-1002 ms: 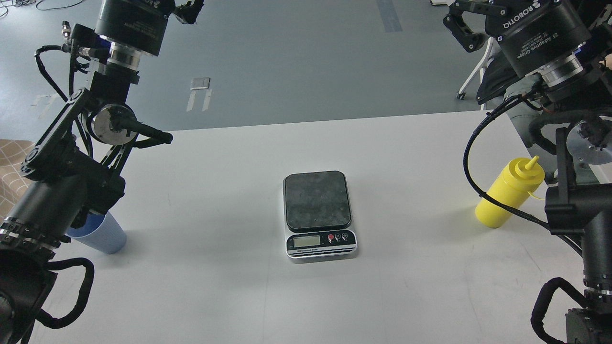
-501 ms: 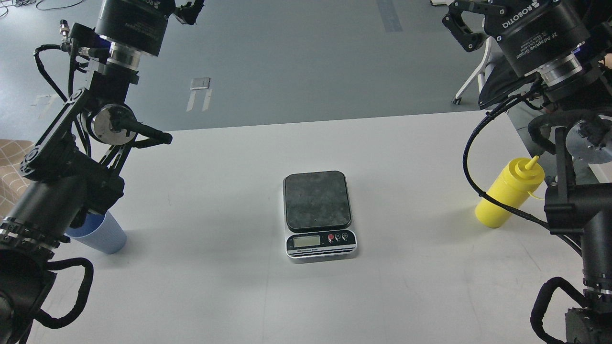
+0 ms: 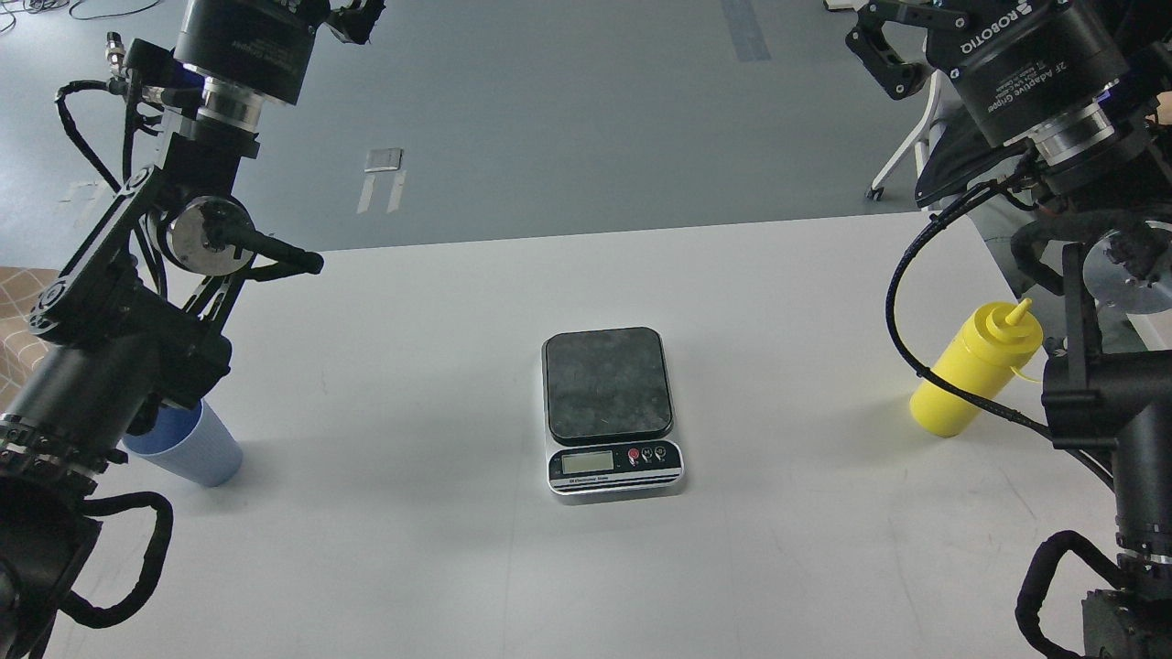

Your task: Pour seasoning into cup on scale with both arms

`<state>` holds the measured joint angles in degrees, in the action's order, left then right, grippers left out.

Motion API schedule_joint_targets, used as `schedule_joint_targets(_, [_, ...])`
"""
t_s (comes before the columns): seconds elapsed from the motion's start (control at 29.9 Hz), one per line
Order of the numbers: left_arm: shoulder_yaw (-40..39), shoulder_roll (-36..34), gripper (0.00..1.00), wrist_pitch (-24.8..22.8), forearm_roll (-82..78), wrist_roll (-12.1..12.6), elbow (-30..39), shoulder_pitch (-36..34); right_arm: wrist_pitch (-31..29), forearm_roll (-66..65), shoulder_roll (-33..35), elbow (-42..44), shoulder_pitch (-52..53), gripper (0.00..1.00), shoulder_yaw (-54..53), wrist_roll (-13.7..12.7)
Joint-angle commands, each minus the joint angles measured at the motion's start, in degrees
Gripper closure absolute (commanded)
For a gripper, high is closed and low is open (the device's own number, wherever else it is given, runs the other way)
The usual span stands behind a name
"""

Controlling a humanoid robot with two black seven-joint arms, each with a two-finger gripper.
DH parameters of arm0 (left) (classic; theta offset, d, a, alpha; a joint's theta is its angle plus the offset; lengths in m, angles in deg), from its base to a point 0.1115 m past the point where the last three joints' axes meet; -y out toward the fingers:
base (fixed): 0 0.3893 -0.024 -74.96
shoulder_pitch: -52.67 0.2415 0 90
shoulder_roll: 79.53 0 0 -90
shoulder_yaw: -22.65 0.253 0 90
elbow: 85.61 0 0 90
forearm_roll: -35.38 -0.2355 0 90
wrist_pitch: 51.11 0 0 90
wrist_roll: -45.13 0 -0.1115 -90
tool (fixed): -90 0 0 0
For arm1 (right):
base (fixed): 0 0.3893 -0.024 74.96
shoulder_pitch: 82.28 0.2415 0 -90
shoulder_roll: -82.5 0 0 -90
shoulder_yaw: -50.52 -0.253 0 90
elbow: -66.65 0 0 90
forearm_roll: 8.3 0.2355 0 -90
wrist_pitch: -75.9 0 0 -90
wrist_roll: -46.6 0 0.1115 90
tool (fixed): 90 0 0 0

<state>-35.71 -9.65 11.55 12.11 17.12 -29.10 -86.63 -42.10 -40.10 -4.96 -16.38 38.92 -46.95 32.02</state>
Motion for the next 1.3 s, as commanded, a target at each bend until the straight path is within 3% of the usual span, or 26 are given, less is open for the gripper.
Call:
schedule_joint_targets(0.0, [0.09,0.16,0.0,0.0,-0.02,0.01,-0.01,0.08,0.0,0.06,0.09,-0.02,-0.09,0.0,0.0,-0.01])
schedule_joint_targets(0.97, [0.96,-0.8,0.0,0.62,-0.72,0.01,0.7,-0.53,0.0,0.06,0.79,0.15,-0.79,0.0,-0.18,-0.01])
schedule_joint_targets(1.27, [2.1,-13.08,0.0,0.62,-30.84,0.01,3.67,-4.14,0.0,0.42,1.76,0.07,-1.05,0.0,-0.88,-0.01])
